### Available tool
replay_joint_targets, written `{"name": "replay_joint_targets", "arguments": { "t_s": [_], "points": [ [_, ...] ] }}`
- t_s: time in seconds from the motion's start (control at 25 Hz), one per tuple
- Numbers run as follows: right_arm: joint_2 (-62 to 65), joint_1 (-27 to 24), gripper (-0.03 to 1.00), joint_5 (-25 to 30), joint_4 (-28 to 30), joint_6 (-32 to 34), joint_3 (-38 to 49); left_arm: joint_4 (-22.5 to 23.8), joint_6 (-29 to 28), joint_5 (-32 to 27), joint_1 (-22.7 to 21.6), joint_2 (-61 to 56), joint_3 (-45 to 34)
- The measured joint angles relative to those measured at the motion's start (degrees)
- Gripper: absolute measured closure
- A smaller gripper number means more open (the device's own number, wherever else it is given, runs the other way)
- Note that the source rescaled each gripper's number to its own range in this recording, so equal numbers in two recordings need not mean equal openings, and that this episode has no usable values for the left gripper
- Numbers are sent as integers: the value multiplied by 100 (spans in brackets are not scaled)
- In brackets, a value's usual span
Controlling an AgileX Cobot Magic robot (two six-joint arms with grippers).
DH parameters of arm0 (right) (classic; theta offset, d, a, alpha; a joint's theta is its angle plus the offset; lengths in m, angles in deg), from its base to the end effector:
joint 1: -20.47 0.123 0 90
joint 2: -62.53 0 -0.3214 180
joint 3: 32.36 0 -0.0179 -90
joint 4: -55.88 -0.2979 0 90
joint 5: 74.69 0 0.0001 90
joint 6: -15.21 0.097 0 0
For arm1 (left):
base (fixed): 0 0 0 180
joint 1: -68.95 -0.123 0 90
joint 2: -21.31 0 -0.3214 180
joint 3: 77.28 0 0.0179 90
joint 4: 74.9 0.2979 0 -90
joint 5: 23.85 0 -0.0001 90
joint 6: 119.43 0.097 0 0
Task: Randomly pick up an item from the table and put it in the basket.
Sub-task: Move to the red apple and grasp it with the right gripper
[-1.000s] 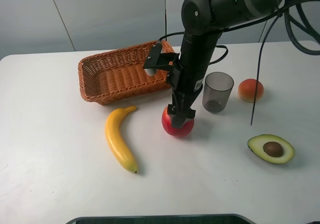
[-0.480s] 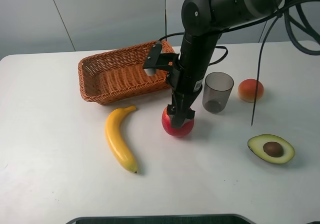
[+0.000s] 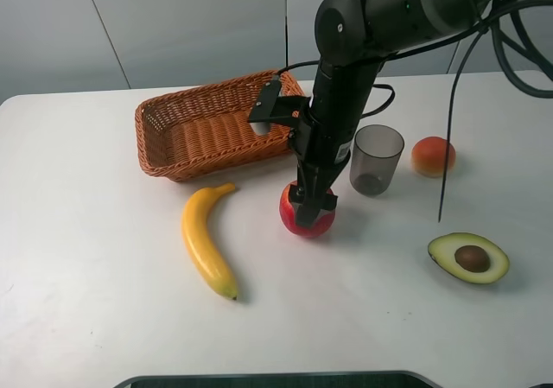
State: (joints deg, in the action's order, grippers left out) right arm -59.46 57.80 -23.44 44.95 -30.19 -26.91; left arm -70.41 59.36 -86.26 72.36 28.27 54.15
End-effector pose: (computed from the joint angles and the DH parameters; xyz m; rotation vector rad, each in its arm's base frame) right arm 0.3258 0.2665 0.1328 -1.9079 2.4431 0.2299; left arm 0.0023 0.0066 0.3000 0.0338 2.0559 0.0440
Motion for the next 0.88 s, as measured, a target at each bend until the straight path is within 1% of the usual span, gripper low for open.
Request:
{"name": "replay_joint_targets", "arguments": {
  "t_s": [0.48,0.52,0.56,0.6,0.64,0.68,0.88],
  "points": [
    [-112,59,-3,-12,-12,12,13,0,0,0,0,0,0],
    [-112,59,3,-12,-12,12,13,0,0,0,0,0,0],
    [-112,59,31,-12,-12,12,13,0,0,0,0,0,0],
    [-112,59,72,-12,-12,12,13,0,0,0,0,0,0],
    [-112,59,97,-20,-22,12,13,0,0,0,0,0,0],
    [-112,59,93,-20,-22,-1,13,0,0,0,0,0,0],
    [-112,59,93,-20,-22,-17,13,0,0,0,0,0,0]
  ]
}}
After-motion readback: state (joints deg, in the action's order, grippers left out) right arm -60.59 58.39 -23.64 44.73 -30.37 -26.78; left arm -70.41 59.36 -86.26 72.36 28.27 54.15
